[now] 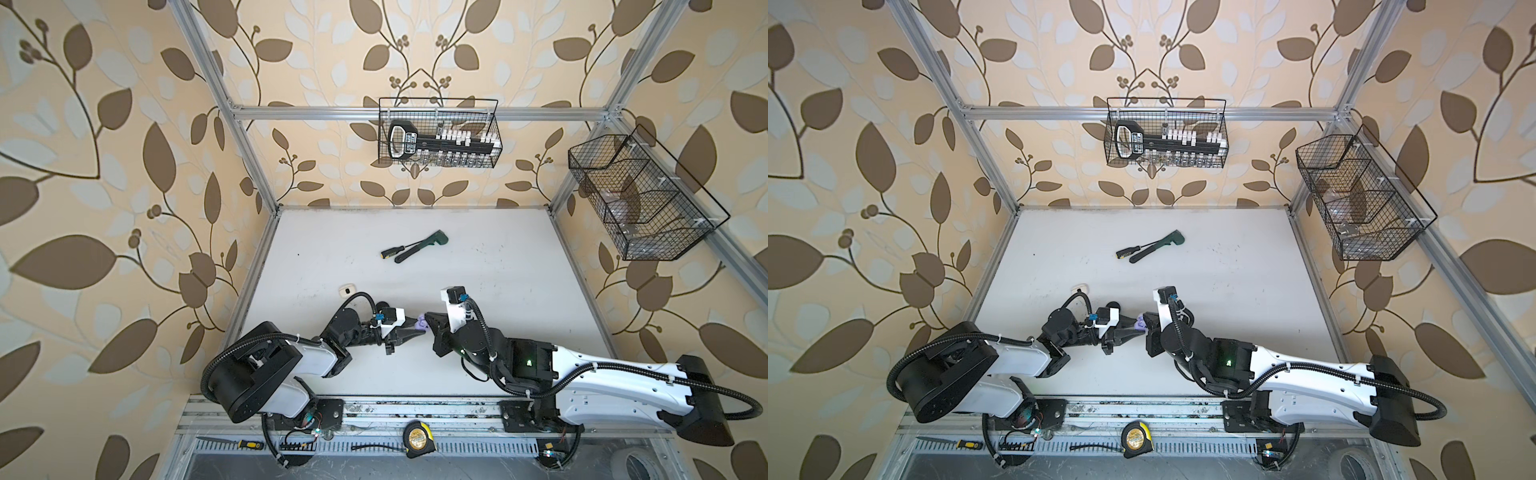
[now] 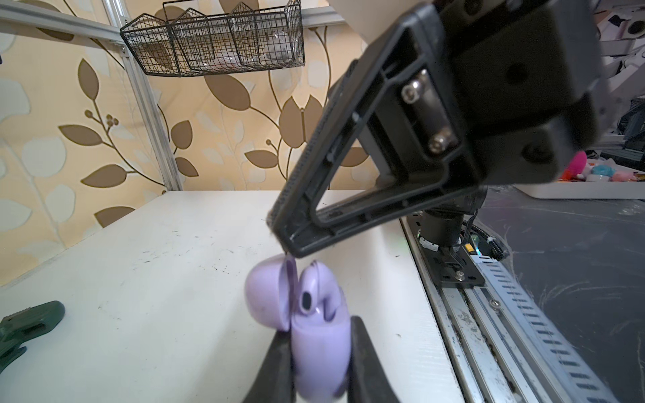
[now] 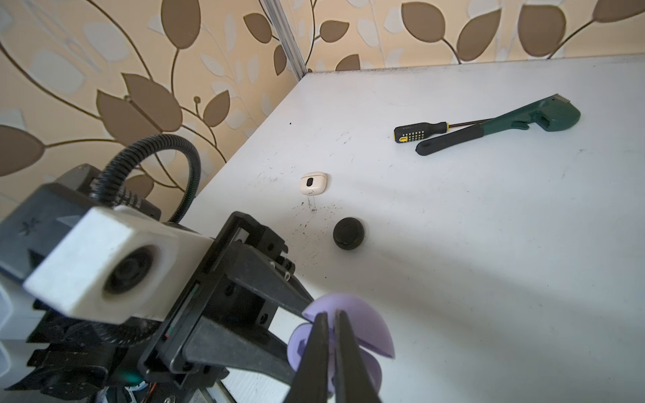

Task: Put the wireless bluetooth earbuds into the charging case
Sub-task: 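Open the right gripper and draw it back from the case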

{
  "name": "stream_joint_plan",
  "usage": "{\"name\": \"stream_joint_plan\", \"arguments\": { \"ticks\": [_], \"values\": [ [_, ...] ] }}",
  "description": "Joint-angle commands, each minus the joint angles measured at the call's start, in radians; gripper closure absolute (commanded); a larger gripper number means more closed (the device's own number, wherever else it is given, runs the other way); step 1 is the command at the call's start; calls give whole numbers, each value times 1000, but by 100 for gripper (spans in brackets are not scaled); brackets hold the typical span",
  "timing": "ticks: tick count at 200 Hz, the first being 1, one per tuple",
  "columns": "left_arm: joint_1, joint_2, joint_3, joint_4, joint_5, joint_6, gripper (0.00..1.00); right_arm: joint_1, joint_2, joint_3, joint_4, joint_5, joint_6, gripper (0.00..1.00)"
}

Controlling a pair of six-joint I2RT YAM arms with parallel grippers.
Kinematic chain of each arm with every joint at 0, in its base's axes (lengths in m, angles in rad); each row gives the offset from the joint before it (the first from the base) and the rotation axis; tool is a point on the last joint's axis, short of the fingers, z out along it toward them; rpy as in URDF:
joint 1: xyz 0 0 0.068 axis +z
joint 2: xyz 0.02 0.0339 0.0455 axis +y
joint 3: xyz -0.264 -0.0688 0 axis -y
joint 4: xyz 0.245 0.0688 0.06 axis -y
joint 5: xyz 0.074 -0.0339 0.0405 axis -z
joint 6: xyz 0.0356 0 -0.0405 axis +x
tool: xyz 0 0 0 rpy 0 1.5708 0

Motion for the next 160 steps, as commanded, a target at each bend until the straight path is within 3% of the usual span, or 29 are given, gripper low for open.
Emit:
{"name": "stream_joint_plan", "arguments": {
  "ticks": [1,54,105,121,133,160],
  "values": [
    [-11,-35,-6,61,9,31,100,8,4,-39,1,-19,44,94],
    [-11,-33,-1,65,-1,20,100,40,-2,-74,16,-3,81,95],
    [-11,-41,-1,59,-15,10,100,26,-93,-3,-102,82,17,91],
    [-11,-54,-3,53,-5,1,100,-21,-140,4,-127,77,-1,88],
    [-11,-69,-3,43,4,-4,100,-86,-165,-5,-133,48,-1,80],
    [-11,-113,8,-23,43,-10,100,-279,-142,-31,-101,-154,21,79]
  ]
}}
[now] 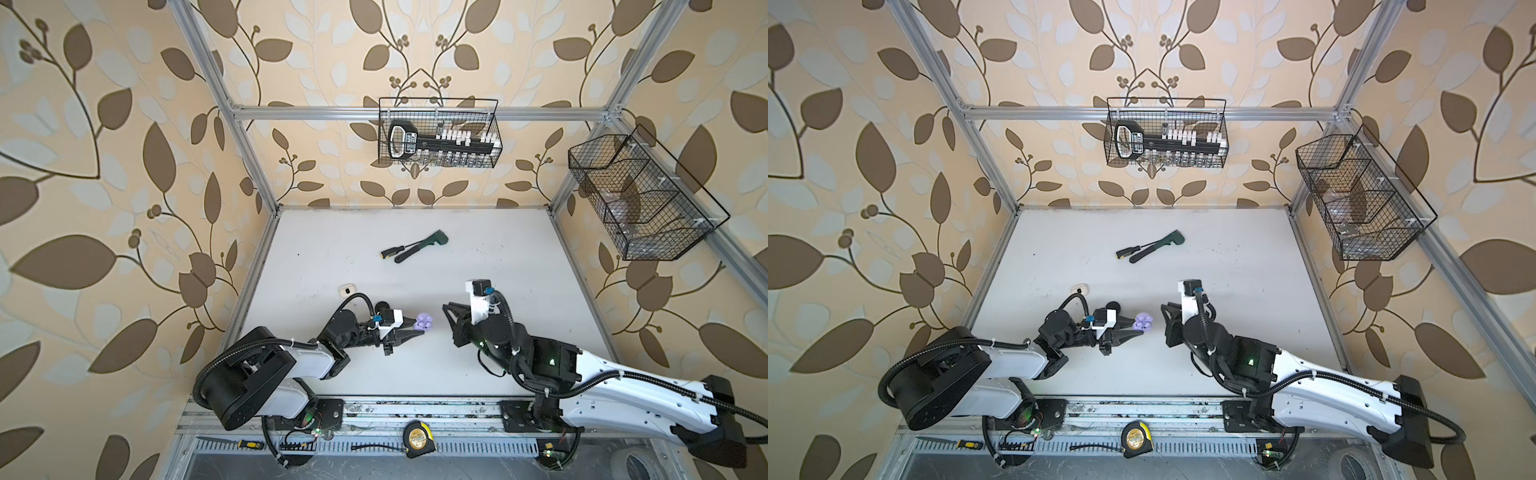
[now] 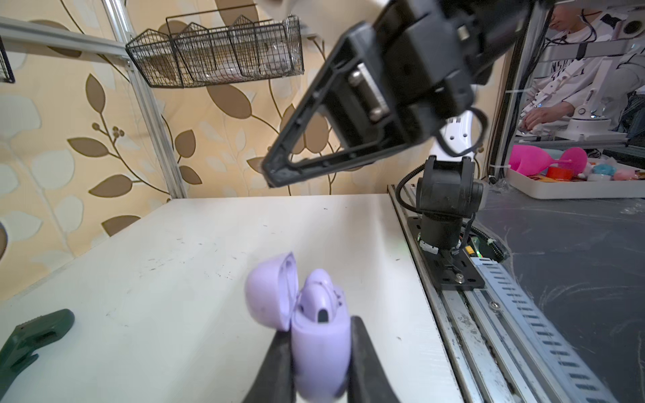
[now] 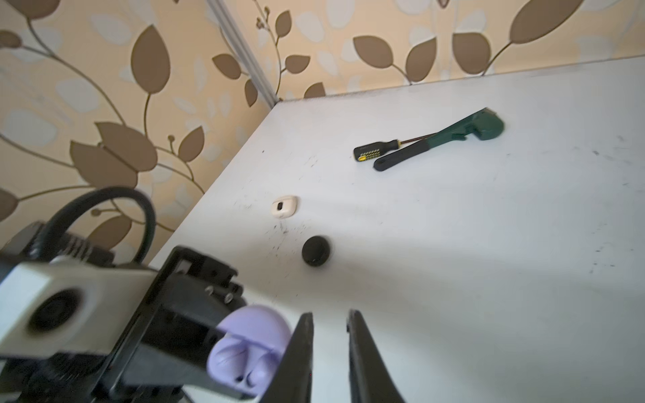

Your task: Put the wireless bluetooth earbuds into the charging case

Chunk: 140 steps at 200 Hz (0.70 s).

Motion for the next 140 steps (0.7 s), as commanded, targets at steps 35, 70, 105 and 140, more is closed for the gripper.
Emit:
{"name": "stream_joint_plan", "arguments": {
  "ticks": [35,70,105,140],
  "values": [
    [-11,-139,21,-106,81,-10,100,-224,154,-12,73,-323,20,76],
    [-11,-204,46,-258,102,23,100,-215,240,-4,189,-435,4,76],
    [-11,-209,46,-267,105,26,100,-164,241,-1,262,-453,-25,76],
    [-11,-194,53,-267,110,26,100,-107,204,-18,303,-437,-63,76]
  ]
}}
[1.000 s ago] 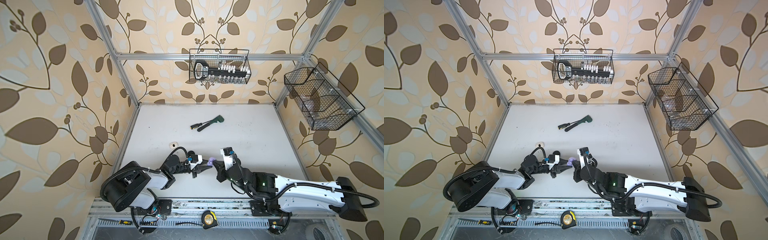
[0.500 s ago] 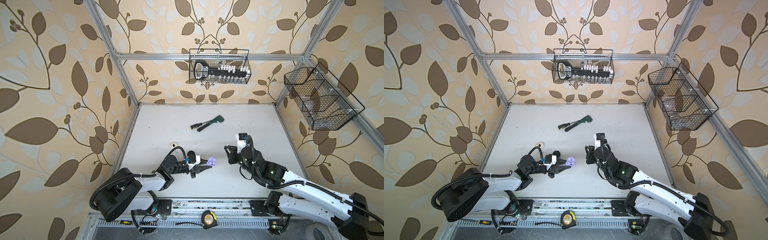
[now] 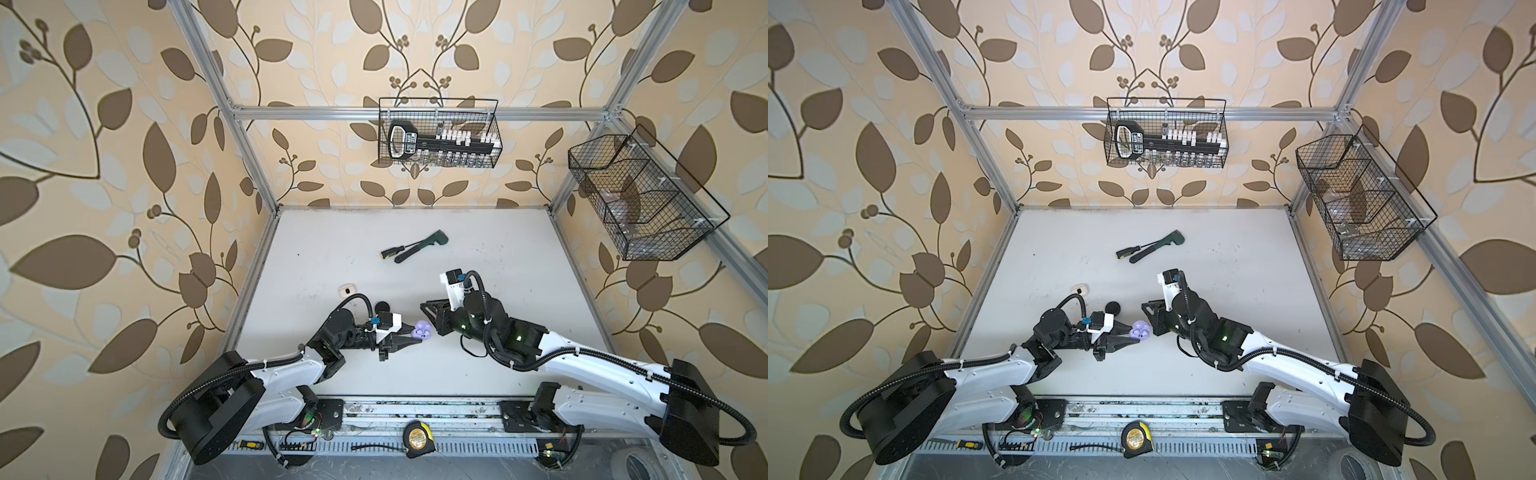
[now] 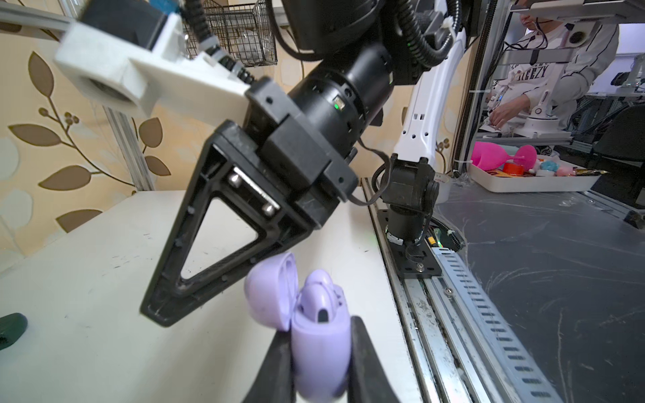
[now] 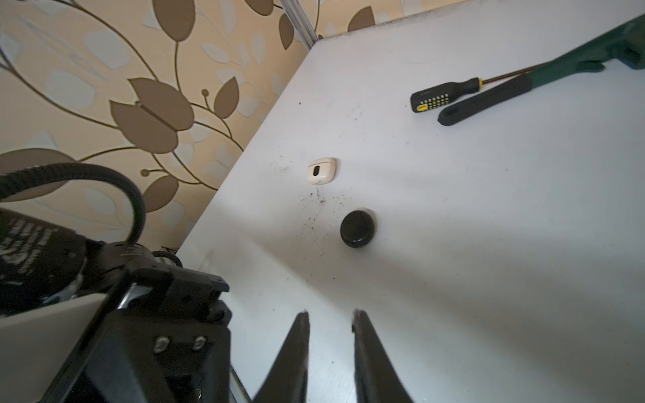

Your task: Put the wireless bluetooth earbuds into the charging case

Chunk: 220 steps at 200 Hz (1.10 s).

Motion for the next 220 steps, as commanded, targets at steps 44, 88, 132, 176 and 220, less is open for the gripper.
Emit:
{"name": "stream_joint_plan", "arguments": {
  "ticks": [44,88,132,176,220],
  "values": [
    [-11,10,51,6,35,22,100,74,-109,-66,104,14,-82,75],
    [-11,6,49,1,31,26,100,93,-152,-94,74,49,-91,75],
    [-11,-10,47,-6,48,24,100,41,-146,-99,6,100,-40,81],
    [-11,-6,50,-4,62,23,100,27,-70,-60,-4,49,-51,81],
    [-12,-6,50,-5,61,25,100,38,-25,-52,23,-2,-65,82]
  ]
}}
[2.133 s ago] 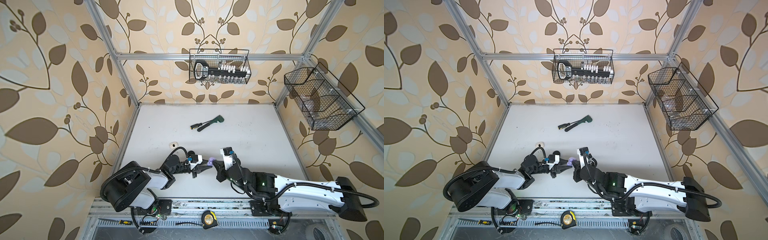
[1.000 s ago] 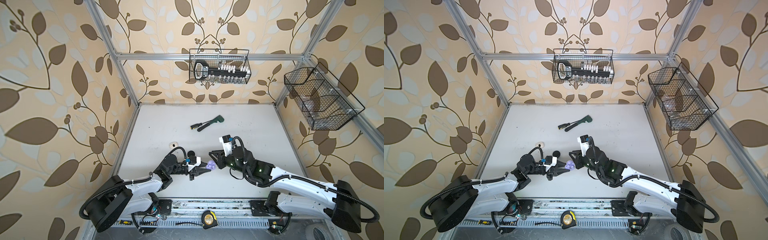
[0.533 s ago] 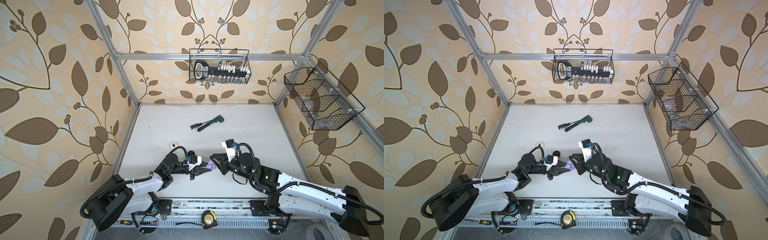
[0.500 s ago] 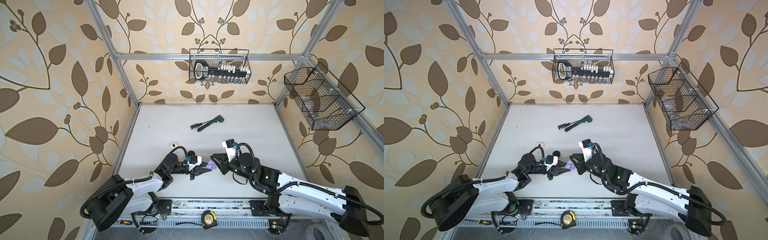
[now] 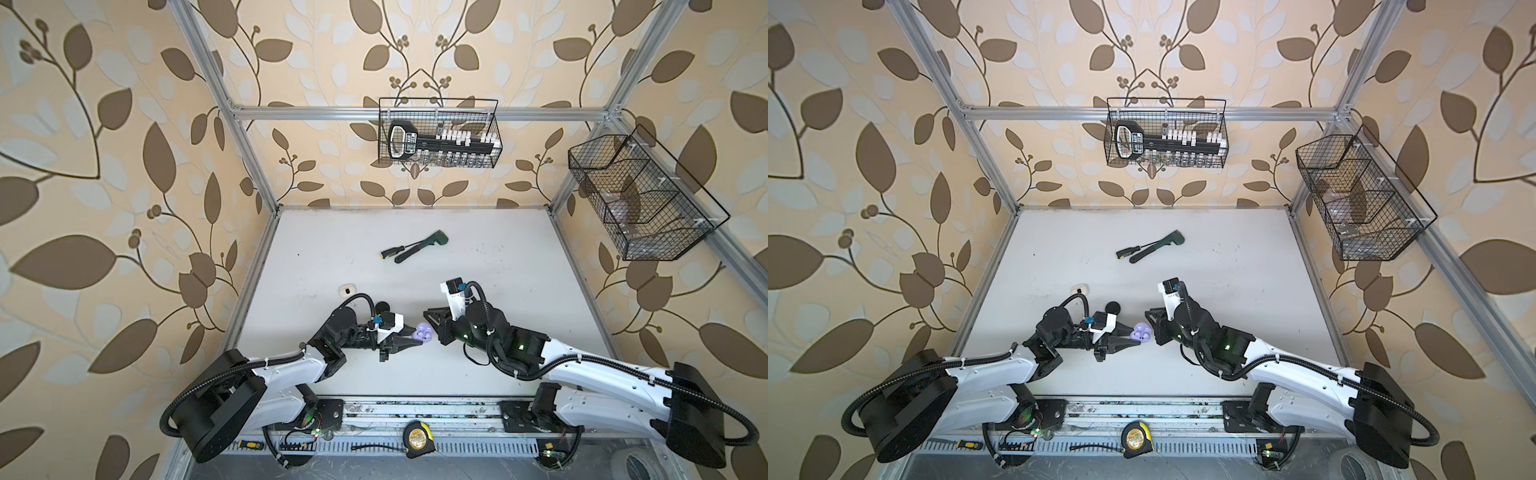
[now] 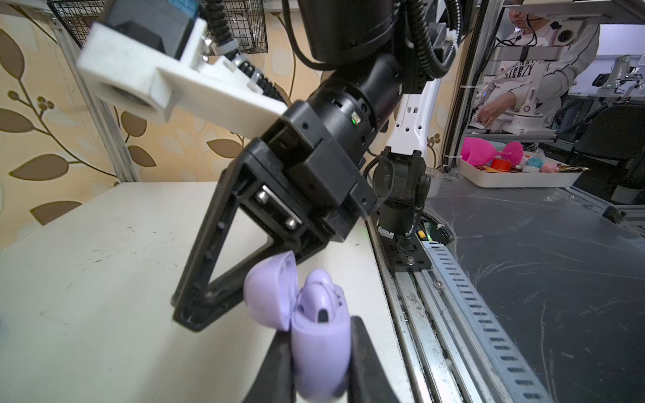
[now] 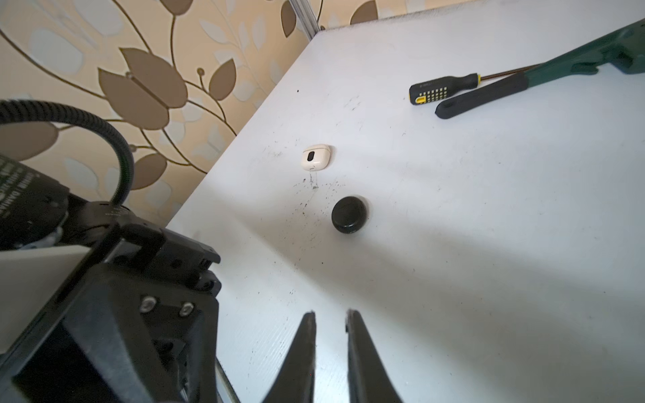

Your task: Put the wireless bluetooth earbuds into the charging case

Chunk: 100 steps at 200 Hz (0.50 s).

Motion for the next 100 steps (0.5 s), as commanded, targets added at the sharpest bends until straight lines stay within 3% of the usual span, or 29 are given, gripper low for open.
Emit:
{"name": "stream_joint_plan", "arguments": {
  "ticks": [1,100],
  "values": [
    [-12,-17,35,34,29,21,100,9,4,28,7,-36,-15,82],
    [-11,13,76,-67,33,69,100,160,-182,-38,87,37,-153,79]
  ]
}}
